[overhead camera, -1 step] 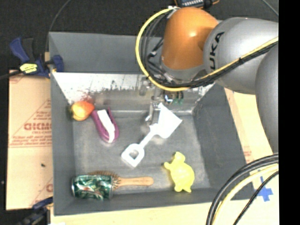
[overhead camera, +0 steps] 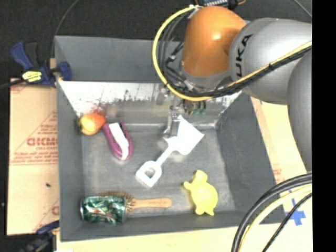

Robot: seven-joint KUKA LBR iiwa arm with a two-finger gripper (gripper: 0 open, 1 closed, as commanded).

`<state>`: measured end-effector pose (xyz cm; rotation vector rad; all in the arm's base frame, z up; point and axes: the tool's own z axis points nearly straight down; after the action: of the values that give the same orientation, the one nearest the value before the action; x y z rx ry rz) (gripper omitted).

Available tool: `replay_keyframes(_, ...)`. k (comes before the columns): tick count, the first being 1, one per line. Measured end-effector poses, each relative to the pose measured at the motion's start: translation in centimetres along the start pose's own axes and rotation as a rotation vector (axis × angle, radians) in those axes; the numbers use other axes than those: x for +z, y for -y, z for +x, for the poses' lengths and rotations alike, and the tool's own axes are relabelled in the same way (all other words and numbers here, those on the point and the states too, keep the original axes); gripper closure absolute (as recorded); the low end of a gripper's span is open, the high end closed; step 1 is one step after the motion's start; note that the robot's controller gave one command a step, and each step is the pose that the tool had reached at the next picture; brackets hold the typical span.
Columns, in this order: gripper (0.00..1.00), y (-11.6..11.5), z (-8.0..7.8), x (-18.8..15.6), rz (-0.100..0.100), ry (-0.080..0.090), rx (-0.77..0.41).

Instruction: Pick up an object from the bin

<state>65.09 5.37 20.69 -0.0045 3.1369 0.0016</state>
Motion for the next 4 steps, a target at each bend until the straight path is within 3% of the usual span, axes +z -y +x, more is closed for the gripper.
replay_keyframes(1,0.00,6.0,1.7,9.2,0.002,0.002,-0.350)
replay_keyframes(2,0.00,7.8,2.4,4.8,0.001,0.012,-0.328)
replay_keyframes(3,0.00,7.6,3.2,10.4,0.001,-0.003,-0.205)
replay_keyframes(4,0.00,6.0,1.8,13.6,0.001,0.010,-0.292)
